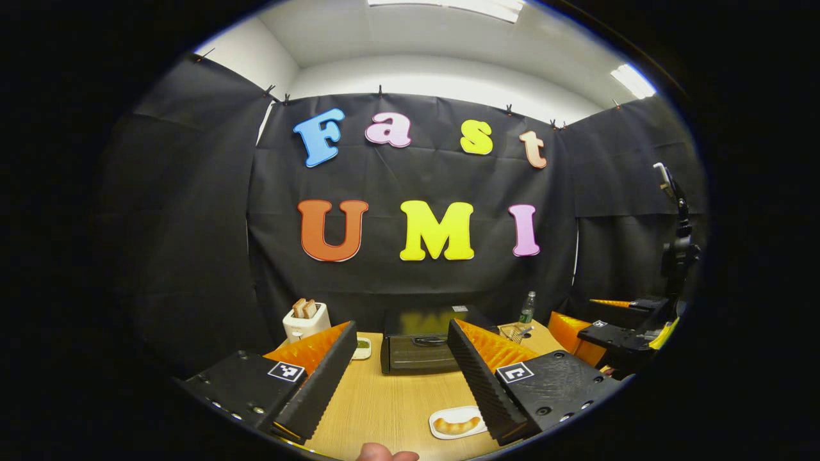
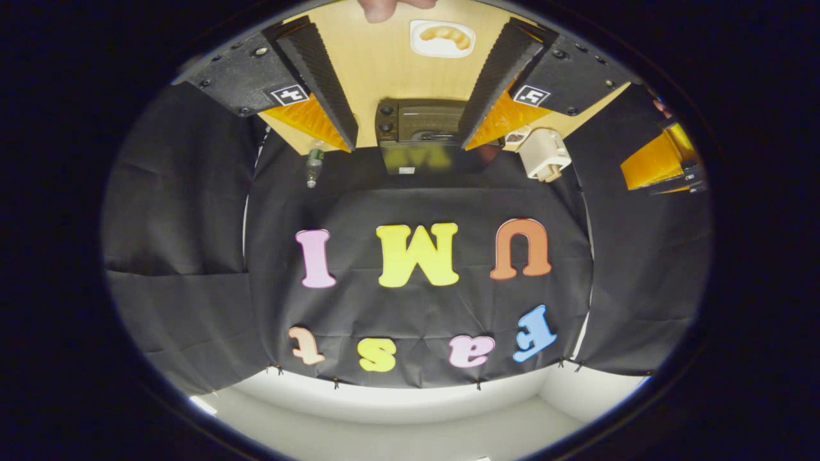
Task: Open the electric oven with the left hand, put the food in, and close the electric oven.
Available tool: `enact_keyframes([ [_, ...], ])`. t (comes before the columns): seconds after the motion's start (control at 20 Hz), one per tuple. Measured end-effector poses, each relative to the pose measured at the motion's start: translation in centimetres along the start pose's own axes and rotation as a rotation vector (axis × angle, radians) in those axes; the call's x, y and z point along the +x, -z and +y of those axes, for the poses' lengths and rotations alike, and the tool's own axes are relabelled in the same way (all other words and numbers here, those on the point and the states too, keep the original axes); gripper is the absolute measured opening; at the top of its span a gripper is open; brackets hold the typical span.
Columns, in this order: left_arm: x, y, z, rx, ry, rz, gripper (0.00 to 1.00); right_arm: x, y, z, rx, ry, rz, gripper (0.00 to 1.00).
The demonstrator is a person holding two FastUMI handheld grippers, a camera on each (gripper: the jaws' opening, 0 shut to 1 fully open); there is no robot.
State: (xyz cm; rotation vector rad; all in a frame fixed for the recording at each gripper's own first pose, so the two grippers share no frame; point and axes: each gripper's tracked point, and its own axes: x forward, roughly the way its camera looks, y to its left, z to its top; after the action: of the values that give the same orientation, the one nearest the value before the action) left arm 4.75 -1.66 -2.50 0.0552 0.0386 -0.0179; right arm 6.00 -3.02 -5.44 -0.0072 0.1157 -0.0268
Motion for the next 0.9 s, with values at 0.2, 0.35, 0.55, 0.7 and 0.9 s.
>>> enact_keyframes([
  [0.2,2.7,0.5,-1.1,-0.003,0.003,0.024,0.93,3.0,0.7,-1.2,0.026,-0.001,0.025,0.99],
  [0.35,5.6,1.5,-2.4,-0.001,0.003,0.04,0.93,4.8,1.1,-2.6,0.049,0.004,0.043,0.98],
  [0.55,11.2,3.3,-4.6,-0.041,0.011,0.074,0.93,6.4,1.2,-6.0,0.069,0.046,0.046,0.99],
  [0.7,15.9,5.7,-6.3,-0.058,0.015,0.116,0.93,7.2,1.2,-8.7,0.074,0.085,0.049,0.98],
  [0.9,21.5,10.0,-7.6,-0.049,-0.003,0.191,0.94,8.1,2.1,-12.0,0.073,0.139,0.073,1.0],
])
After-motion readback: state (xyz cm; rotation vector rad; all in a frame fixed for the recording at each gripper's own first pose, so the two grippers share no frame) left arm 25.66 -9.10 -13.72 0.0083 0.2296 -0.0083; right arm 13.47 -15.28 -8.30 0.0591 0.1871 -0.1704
